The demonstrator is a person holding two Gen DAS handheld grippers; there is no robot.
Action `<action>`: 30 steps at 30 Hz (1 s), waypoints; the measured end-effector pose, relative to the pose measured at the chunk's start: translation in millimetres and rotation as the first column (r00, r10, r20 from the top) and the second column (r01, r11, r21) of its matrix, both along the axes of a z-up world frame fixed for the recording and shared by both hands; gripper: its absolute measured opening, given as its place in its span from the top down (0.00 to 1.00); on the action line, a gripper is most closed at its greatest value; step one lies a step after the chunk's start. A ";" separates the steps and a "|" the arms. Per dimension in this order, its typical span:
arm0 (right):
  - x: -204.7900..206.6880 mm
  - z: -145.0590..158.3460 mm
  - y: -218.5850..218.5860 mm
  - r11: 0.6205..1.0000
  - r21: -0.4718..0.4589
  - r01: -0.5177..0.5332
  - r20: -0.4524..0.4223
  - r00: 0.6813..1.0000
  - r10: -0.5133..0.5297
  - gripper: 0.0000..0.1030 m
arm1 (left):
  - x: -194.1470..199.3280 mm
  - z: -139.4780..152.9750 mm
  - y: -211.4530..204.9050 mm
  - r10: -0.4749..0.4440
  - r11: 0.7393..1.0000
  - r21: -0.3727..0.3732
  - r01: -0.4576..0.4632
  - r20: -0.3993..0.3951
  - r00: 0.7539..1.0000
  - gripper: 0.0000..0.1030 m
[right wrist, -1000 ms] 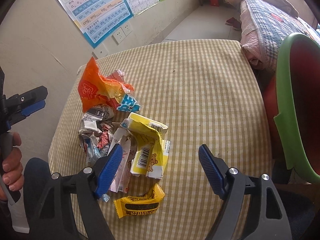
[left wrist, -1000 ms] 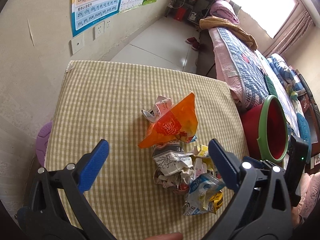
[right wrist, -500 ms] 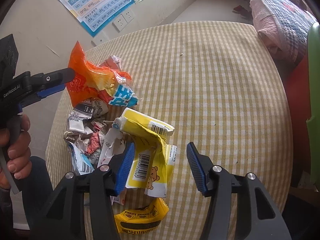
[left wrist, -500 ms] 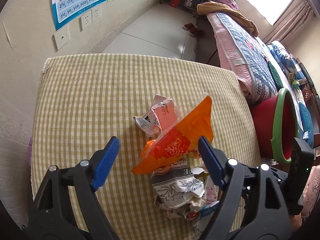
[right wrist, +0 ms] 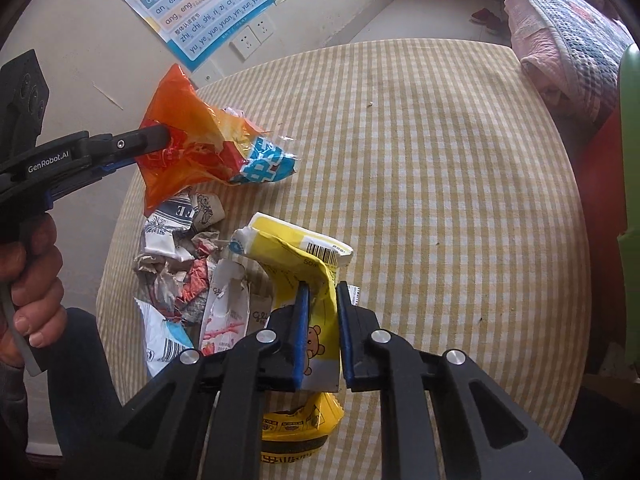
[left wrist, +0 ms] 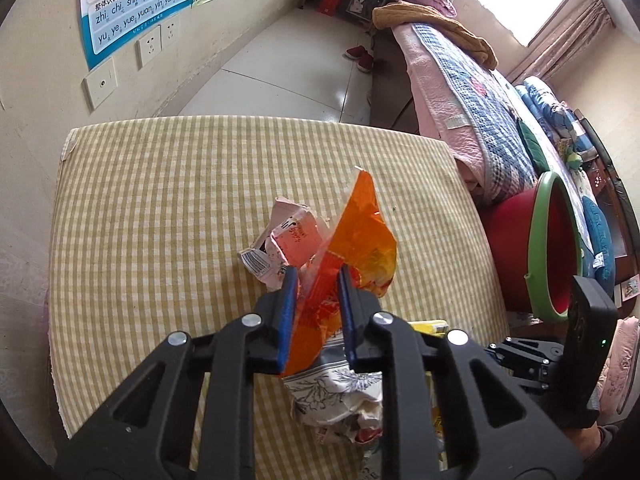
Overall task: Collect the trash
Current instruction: 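Grasp the orange bag with the left tool while the right tool grasps the yellow wrapper, then carry the orange bag and yellow wrapper over the red bucket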
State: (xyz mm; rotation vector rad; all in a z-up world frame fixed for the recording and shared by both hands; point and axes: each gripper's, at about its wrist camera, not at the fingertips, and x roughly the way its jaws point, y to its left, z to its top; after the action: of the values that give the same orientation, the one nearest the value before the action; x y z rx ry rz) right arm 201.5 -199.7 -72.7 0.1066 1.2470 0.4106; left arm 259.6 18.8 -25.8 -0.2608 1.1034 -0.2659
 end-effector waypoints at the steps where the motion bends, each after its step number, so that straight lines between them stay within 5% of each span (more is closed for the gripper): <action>1: -0.3 3.2 -1.5 1.000 0.001 0.005 0.008 1.000 -0.005 0.87 | -1.7 2.8 0.2 0.002 1.000 0.000 -0.002 0.005 1.000 0.82; 30: -50.3 100.7 -48.0 0.995 0.050 0.087 0.226 0.969 -0.096 0.88 | -95.7 92.4 -10.6 0.037 0.999 0.001 -0.037 0.172 0.984 0.85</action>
State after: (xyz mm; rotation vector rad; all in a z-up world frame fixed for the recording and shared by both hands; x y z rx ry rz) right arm 151.2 -247.7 28.0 0.1464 1.0033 0.3570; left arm 163.9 8.2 66.6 -0.2498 0.9270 -0.2484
